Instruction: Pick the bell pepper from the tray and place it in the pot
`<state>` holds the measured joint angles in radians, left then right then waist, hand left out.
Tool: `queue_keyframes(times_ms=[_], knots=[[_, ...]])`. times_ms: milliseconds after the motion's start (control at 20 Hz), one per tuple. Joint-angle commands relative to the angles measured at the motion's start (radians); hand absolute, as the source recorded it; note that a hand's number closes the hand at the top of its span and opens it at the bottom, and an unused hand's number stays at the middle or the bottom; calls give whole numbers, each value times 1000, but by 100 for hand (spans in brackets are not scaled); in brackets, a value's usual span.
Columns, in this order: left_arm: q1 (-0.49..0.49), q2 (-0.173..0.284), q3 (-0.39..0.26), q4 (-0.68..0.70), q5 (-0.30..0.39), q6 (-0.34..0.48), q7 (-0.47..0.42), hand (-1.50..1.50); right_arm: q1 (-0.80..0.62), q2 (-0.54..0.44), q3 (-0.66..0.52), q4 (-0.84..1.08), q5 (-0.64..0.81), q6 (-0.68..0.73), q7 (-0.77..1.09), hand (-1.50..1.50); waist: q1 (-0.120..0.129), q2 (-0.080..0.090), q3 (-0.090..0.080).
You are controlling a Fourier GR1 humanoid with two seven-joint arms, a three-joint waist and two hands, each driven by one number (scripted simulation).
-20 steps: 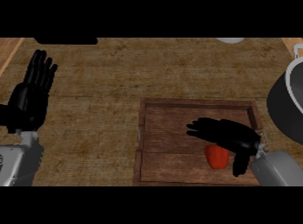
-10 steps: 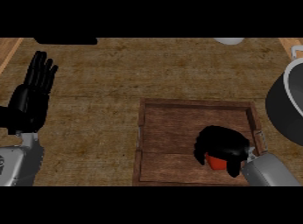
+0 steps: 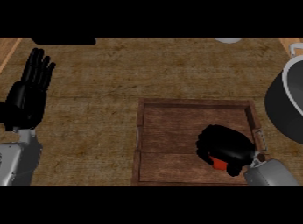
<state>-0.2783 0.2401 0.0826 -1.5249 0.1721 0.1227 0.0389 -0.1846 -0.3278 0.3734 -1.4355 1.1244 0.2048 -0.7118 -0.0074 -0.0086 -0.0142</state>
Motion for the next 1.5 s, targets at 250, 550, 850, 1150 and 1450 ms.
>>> queue_keyframes(times_ms=[250, 550, 850, 1150, 1450], knots=[[49, -12, 6, 7, -30, 24, -27, 0, 416, 62, 28, -420, 6, -73, 208, 150, -51, -6, 12], [79, 16, 47, -35, 4, 12, -3, 0, 676, 120, 60, -729, 110, -211, 405, 150, -61, -12, 12], [48, 13, 32, -46, 7, -2, 9, 0, 832, 158, -56, -1009, 4, -287, 472, 150, -35, -1, 14], [11, -32, -13, -33, -27, 26, 17, 0, 775, 195, -238, -1080, -149, -278, 521, 150, -13, 7, 15], [31, -26, -3, -28, -19, 6, -2, 0, 616, 100, -607, -966, -363, -166, 534, 150, -9, 9, 15]])
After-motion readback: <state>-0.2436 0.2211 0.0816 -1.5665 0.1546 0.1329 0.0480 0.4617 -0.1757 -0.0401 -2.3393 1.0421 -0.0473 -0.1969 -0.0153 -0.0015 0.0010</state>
